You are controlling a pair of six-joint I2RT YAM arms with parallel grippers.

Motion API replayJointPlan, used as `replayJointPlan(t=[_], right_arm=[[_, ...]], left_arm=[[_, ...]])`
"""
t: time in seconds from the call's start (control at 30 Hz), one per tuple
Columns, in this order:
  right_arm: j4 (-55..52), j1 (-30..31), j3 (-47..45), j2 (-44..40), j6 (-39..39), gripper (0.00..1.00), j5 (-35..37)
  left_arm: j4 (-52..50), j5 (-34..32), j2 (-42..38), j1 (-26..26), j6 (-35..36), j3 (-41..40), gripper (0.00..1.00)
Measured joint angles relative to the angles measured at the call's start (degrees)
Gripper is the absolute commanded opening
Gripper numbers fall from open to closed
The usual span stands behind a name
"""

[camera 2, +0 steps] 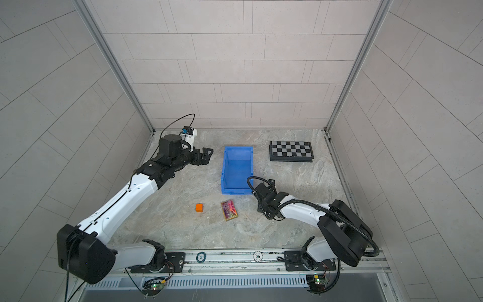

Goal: Put the screwdriver in the bin
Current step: Move the screwdriver to the center of the table.

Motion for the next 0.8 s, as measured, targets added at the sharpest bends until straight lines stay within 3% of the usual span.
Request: replayJointPlan(t=[0.47, 0.63, 0.8], right_arm=[[1.7, 0.1, -2.3, -1.4, 0.6, 0.30, 0.2], [1.5, 0.1, -2.3, -1.5, 0.5, 0.22, 0.5], [0.1, 0.1, -2.3, -2.5, 0.1, 0.28, 1.6]], left_arm=[[0.0, 0.0, 0.0, 0.0, 0.0, 0.0, 0.99], [0.0, 0.0, 0.0, 0.0, 0.0, 0.0, 1.00], [0.0, 0.0, 0.0, 0.0, 0.0, 0.0, 0.99]])
